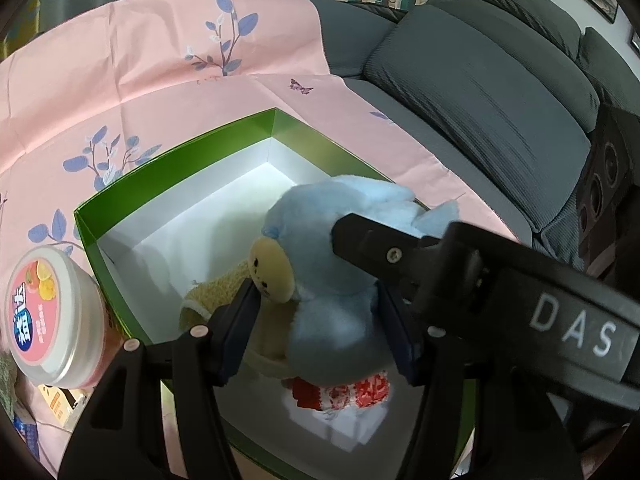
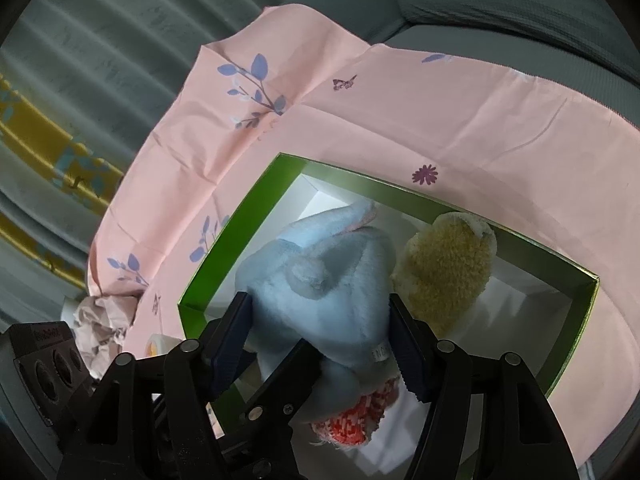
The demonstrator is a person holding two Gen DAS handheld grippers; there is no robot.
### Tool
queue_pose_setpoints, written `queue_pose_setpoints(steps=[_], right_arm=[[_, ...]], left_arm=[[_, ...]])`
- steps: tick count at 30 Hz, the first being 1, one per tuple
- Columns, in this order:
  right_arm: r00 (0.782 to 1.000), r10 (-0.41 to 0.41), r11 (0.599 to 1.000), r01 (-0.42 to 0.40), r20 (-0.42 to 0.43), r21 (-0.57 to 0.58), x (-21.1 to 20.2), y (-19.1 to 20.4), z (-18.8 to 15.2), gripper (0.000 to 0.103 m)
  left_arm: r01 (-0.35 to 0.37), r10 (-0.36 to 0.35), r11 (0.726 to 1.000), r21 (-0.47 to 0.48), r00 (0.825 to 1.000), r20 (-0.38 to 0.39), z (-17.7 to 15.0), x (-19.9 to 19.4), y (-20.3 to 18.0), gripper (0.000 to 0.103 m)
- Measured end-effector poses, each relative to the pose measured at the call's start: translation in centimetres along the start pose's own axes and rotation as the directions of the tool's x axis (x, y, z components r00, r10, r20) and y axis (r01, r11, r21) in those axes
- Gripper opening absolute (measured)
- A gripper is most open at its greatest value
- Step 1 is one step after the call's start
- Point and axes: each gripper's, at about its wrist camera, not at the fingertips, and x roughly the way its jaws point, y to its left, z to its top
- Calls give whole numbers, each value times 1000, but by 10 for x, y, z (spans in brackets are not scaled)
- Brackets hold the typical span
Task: Organize soft objects
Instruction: 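Lower the elephant into the box and open the right gripper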
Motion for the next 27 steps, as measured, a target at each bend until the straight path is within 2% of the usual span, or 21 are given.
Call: queue_pose_setpoints(steps=[10,17,21,24,27], right_arm=[[1000,3,1000,-3,4,4,1,-2,0,69],[1000,15,1000,-15,13,3,-4,-1,-3,71],[999,18,1000,-18,28,-2,-12,-1,-5,71],[999,6,1000,-6,36,-4,-18,0,-7,71],[999,9,1000,-8,50,-8,-26,2,-10,71]], left_arm=[[10,-10,1000,-19,1000,-3,-2,-1,3,64],[-13,12,1000,22,1000,15,-2,-12,-5,64],[-20,18,999,42,1000,25,-3,-23,-7,68],[-28,26,999,46,999,43,-5,-35,-5,78],[-21,19,999,37,999,46,-6,-47,-2,78]])
